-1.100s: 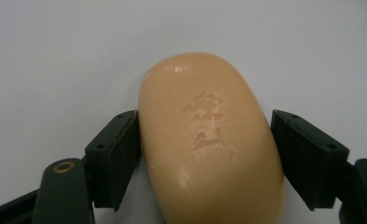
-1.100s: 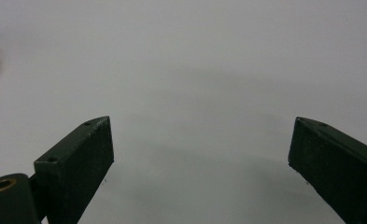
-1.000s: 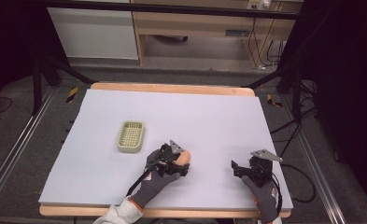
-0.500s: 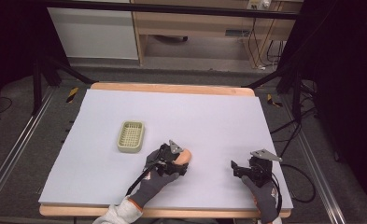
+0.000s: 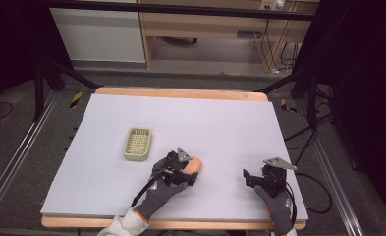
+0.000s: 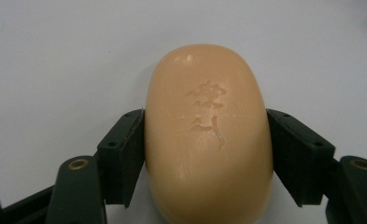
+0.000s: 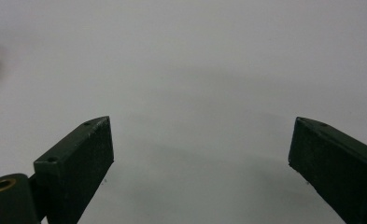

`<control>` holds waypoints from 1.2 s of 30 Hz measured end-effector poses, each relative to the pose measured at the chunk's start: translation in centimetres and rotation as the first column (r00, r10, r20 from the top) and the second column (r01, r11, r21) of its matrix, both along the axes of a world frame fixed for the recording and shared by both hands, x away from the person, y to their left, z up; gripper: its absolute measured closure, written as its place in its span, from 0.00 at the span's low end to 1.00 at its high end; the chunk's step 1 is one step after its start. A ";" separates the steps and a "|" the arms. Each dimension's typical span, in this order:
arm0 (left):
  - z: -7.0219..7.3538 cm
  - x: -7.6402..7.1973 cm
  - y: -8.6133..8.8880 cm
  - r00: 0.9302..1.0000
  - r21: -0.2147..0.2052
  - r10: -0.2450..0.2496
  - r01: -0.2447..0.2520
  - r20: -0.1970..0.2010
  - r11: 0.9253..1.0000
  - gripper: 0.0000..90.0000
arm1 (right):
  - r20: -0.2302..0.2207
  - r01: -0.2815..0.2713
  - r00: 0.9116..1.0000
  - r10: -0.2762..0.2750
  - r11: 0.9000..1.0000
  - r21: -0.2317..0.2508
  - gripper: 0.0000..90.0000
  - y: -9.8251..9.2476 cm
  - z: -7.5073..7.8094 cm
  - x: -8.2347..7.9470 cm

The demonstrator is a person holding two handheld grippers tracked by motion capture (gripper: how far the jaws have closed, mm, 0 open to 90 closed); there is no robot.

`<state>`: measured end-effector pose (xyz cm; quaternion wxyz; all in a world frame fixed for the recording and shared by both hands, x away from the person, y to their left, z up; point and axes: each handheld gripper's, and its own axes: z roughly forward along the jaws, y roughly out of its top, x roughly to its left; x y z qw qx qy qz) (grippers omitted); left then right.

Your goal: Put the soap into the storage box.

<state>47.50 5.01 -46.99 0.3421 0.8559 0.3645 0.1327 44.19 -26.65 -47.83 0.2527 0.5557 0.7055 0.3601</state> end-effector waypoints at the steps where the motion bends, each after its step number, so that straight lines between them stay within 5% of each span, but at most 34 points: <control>1: 0.0 0.0 0.0 1.000 0.000 0.000 0.000 0.000 1.000 0.35 | 0.000 0.000 1.000 0.000 1.000 0.000 0.08 0.0 0.0 0.0; 36: 3.3 -0.8 2.1 0.999 -0.059 0.010 -0.008 0.040 0.998 0.35 | -0.001 0.000 1.000 0.000 1.000 0.007 0.08 0.0 0.1 -0.1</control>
